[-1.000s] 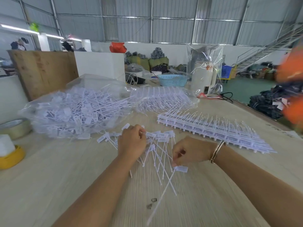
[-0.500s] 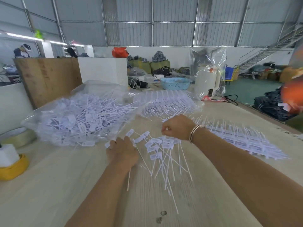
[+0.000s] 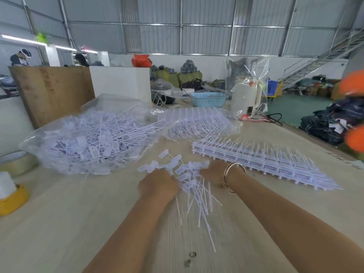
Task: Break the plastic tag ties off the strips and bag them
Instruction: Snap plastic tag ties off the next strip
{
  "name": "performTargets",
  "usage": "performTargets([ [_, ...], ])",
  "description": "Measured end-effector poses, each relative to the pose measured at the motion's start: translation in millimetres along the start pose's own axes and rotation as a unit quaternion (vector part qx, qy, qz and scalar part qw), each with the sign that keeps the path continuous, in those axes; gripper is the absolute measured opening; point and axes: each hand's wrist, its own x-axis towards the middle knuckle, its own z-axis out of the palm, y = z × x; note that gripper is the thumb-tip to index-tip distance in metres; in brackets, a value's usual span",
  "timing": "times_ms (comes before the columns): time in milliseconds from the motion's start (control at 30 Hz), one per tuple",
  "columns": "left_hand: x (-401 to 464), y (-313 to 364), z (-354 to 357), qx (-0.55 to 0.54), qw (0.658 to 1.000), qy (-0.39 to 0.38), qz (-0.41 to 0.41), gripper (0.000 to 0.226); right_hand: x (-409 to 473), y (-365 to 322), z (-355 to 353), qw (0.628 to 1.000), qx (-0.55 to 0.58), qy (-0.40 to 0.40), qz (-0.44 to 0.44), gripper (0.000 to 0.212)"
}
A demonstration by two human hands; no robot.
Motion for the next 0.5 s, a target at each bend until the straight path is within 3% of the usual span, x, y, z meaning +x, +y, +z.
performTargets([
  [133, -2, 2, 3, -0.039, 0.998, 0.032, 0.025, 0.032, 1, -34, 13, 0.998, -0.012, 0.034, -0.058, 0.031],
  [233, 9, -17, -5, -0.049, 0.998, 0.030, -0.023, 0.039, 9, -31, 12, 0.993, 0.112, 0.002, -0.033, 0.028],
  [300, 13, -21, -7, -0.047, 0.997, 0.019, -0.054, 0.054, 9, -29, 10, 0.974, 0.225, -0.039, -0.011, 0.034],
  [367, 9, -14, -6, -0.053, 0.997, -0.009, -0.051, 0.075, 9, -29, 9, 0.960, 0.269, -0.079, -0.018, 0.032],
  [433, 4, -6, -7, -0.070, 0.996, -0.042, -0.032, 0.096, 11, -30, 0, 0.966, 0.242, -0.077, -0.041, 0.022],
  [500, 0, -1, -10, -0.083, 0.994, -0.073, -0.026, 0.116, 20, -28, -14, 0.985, 0.166, -0.015, -0.048, 0.025],
])
